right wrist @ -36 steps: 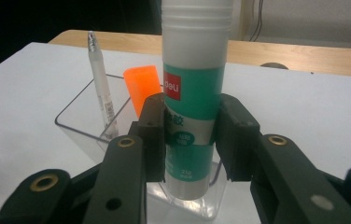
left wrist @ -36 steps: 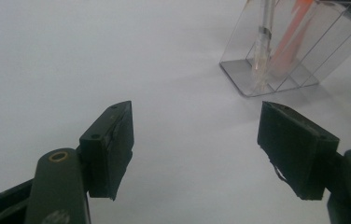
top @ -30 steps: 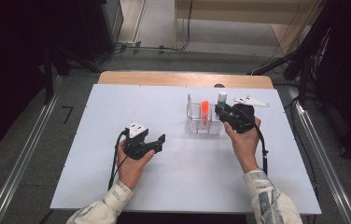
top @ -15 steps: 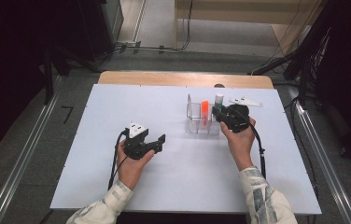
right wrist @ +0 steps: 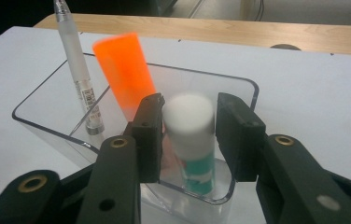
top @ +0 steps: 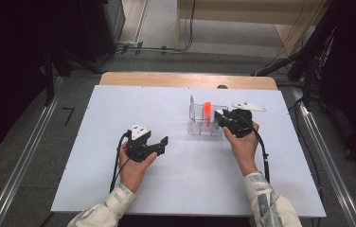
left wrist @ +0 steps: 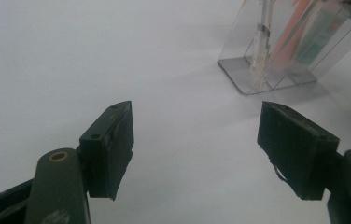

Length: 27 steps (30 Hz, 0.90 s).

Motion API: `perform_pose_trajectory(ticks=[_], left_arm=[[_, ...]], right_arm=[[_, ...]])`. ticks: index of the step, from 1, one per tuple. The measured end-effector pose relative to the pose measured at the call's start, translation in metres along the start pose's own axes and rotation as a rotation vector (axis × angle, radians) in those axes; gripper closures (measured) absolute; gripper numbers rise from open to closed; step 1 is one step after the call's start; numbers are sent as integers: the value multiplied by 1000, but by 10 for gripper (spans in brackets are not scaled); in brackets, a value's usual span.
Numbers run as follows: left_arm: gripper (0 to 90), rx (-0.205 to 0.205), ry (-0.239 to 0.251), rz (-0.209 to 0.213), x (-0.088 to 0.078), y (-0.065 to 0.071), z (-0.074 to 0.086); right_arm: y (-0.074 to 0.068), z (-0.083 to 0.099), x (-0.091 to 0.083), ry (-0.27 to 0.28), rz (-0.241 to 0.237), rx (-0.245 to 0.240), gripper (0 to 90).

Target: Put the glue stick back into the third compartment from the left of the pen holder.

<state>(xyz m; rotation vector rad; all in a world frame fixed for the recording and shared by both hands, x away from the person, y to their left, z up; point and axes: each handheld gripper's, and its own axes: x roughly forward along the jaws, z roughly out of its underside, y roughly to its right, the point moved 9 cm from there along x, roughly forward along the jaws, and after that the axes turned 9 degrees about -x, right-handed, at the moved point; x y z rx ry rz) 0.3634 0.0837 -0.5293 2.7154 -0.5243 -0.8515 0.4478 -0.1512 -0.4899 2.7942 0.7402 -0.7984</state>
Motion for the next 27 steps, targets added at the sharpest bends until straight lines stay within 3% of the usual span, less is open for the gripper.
perform_pose_trajectory(ticks=[8,15,27], left_arm=[[276,2,1,-2,-1,-1,-1],[275,-2,5,-9,-1,-4,-1],[268,-12,5,-22,-1,-8,-1]], right_arm=[[-2,-1,-4,8,12,-21,580],[-1,-2,-14,43,10,-20,488],[22,21,-31,68,61,13,304]])
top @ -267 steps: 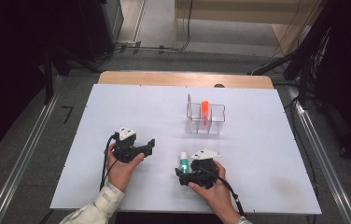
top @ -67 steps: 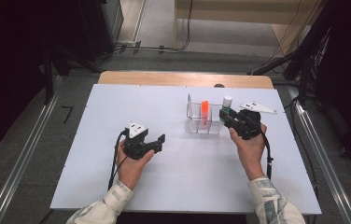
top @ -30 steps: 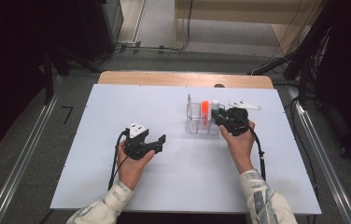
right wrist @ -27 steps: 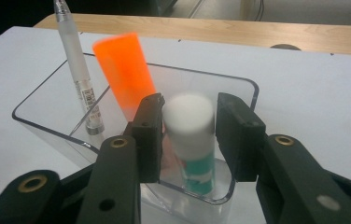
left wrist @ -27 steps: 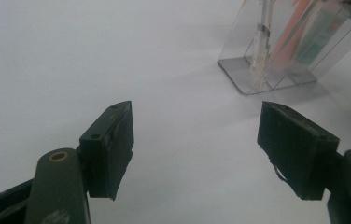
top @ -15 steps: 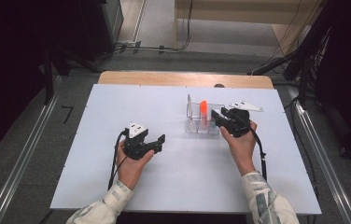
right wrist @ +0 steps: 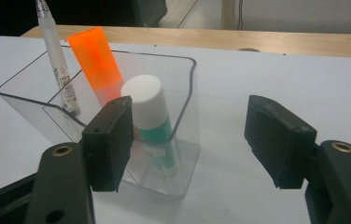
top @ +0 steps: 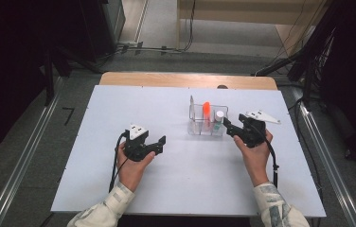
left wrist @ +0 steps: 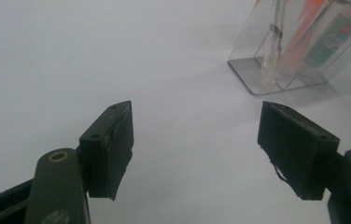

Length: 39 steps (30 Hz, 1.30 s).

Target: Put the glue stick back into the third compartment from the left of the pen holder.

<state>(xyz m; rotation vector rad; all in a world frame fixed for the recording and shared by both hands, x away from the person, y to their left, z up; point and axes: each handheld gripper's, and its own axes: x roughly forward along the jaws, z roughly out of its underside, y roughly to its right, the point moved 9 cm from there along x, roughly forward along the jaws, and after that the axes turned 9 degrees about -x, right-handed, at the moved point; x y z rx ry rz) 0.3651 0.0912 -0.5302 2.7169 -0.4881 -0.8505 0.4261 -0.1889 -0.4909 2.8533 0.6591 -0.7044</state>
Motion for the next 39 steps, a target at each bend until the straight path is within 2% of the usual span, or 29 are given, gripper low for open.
perform_pose_trajectory(ticks=[15,21,26,33,39], left_arm=[[250,-10,4,-41,-3,-15,1],[247,-14,9,-54,-6,-21,0],[216,-2,7,-83,-10,-27,1],[204,-17,5,-99,-16,-35,2],[203,-30,15,-109,-24,-43,2]], right_arm=[[5,32,-5,-100,-13,-31,204],[7,38,-11,-109,-15,-35,199],[9,42,-19,-108,-13,-38,190],[9,50,-25,-119,-15,-48,185],[13,53,-35,-121,-8,-38,183]])
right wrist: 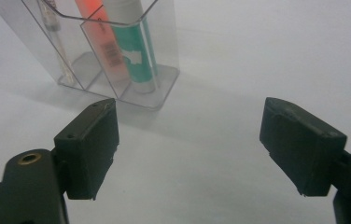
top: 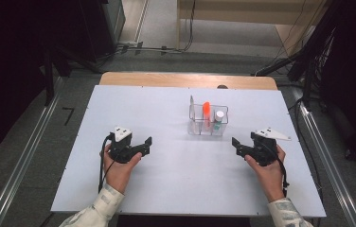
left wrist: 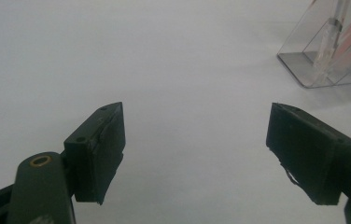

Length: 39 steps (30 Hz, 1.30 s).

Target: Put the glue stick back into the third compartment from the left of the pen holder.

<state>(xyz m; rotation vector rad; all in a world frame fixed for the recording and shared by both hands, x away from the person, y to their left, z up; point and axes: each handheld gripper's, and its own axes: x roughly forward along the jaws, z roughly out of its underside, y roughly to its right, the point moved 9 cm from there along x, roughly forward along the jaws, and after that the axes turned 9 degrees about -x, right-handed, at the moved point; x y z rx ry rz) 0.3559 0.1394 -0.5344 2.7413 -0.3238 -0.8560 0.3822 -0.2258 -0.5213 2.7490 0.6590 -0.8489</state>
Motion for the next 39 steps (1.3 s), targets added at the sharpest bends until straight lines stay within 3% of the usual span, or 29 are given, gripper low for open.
perform_pose_trajectory(ticks=[21,29,39], left_arm=[[203,-1,19,-30,-18,-20,3],[202,-22,22,-53,-27,-36,5],[185,-20,-10,-79,-33,-51,14]], right_arm=[[20,22,-25,-18,38,16,179],[38,34,-35,-31,73,43,177],[57,48,-44,-51,116,74,171]])
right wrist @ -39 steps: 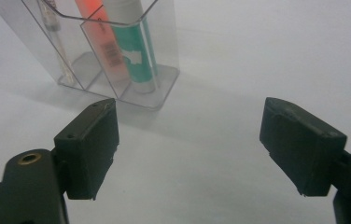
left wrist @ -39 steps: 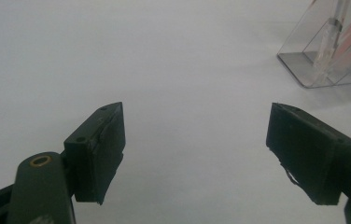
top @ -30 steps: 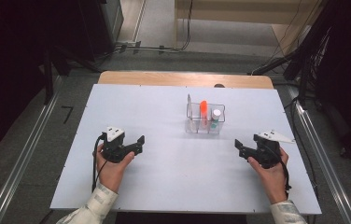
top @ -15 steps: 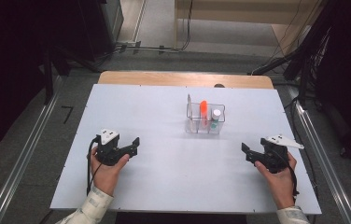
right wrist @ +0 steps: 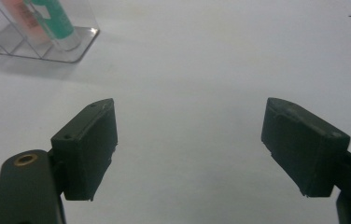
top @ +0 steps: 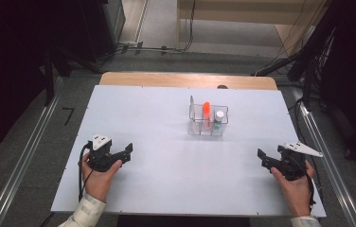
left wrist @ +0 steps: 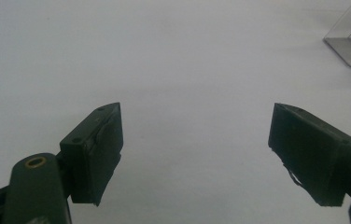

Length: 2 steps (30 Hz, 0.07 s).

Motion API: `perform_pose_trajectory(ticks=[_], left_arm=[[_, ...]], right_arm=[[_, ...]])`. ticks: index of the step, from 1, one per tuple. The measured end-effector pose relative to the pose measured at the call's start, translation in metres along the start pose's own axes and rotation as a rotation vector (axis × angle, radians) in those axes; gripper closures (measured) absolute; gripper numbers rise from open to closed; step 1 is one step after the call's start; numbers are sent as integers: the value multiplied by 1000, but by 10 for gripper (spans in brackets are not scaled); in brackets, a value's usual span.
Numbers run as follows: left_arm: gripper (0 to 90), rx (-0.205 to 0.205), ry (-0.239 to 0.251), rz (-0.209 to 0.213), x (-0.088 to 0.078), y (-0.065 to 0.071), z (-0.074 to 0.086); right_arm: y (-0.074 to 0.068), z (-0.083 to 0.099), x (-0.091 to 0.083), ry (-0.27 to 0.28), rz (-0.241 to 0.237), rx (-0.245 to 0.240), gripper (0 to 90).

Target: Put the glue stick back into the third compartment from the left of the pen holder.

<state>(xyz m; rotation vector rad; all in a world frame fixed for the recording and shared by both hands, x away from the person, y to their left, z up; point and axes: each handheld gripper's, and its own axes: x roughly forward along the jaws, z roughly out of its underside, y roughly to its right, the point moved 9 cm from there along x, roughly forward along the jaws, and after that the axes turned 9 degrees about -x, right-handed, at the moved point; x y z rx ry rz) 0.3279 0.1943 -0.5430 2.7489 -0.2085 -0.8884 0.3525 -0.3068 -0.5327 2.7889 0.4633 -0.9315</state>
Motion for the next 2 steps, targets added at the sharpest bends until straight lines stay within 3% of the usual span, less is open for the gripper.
perform_pose_trajectory(ticks=[2], left_arm=[[184,0,-3,-6,-1,-3,1]], right_arm=[[5,3,-1,-7,13,5,170]])
